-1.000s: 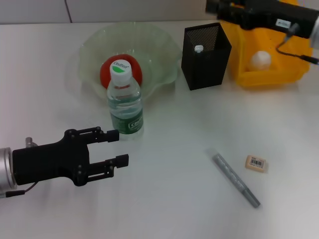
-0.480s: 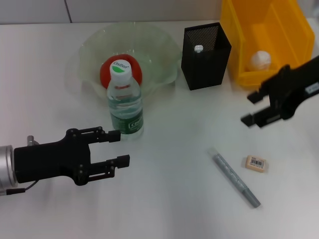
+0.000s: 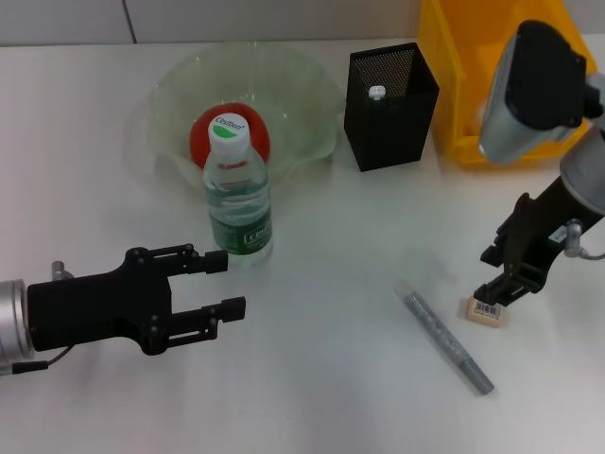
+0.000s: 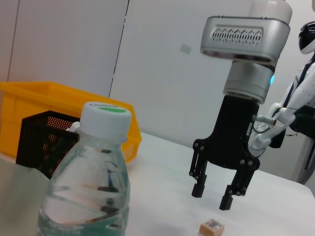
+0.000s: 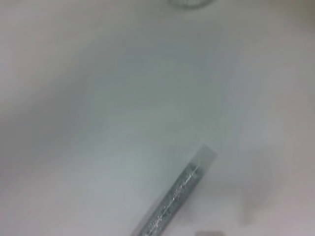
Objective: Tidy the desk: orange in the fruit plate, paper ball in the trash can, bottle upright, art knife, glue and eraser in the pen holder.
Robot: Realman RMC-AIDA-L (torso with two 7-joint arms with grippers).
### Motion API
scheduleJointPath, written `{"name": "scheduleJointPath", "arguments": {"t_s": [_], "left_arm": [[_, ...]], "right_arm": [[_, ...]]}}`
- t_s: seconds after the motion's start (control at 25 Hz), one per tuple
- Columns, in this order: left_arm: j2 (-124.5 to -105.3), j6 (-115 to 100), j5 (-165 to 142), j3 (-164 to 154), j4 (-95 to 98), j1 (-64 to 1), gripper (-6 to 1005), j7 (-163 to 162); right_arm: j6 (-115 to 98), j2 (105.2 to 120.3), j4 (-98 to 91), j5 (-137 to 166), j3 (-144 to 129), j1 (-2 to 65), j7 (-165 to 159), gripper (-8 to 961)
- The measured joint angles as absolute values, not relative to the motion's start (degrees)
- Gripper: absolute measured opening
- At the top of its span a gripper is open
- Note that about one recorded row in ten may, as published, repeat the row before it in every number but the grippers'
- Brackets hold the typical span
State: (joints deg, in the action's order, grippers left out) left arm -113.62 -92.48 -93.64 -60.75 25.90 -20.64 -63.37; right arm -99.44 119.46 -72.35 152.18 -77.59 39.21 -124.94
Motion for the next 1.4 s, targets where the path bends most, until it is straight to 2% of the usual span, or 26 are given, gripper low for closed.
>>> {"name": "scheduleJointPath", "arguments": {"t_s": [1.4], "left_arm": [[-114.89, -92.2, -93.8, -60.9, 25.8, -20.1, 648, -62.6]], "right_arm": [[-93.7, 119.68, -68.8, 151.3, -86.0, 37.6, -128.5, 280]]}}
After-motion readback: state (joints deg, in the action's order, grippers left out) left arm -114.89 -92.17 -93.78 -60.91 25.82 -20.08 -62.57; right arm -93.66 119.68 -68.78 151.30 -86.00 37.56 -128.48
